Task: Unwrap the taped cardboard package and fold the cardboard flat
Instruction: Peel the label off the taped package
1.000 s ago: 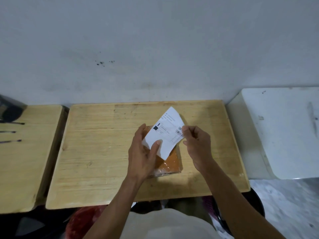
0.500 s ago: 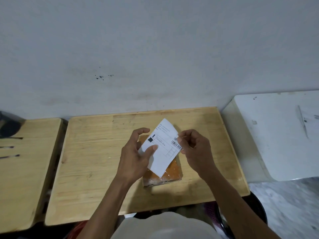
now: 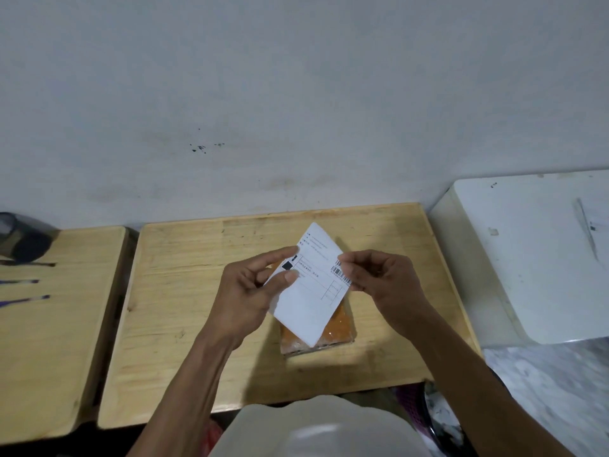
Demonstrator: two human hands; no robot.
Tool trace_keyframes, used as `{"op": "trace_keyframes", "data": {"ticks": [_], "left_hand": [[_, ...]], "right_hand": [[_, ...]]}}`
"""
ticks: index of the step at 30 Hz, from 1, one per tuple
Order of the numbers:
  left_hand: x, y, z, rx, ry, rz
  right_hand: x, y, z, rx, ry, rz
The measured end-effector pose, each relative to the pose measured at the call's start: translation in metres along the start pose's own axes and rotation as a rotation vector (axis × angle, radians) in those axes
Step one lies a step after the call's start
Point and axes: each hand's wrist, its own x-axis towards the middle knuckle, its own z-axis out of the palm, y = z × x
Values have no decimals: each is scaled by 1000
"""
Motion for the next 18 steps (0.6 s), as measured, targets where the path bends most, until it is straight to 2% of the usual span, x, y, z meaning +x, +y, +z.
{"op": "trace_keyframes", "data": {"ticks": [8, 11, 15, 18], "left_hand": [[3, 0, -7, -74, -31, -60], [7, -4, -10, -13, -46, -51], [8, -1, -10, 197, -1, 26], [7, 3, -8, 290, 20, 88]], "right_hand": [[4, -6, 0, 131, -51, 55], [4, -10, -2, 15, -61, -14], [2, -16, 1, -109, -136, -93], [6, -12, 5, -278, -106, -122]]}}
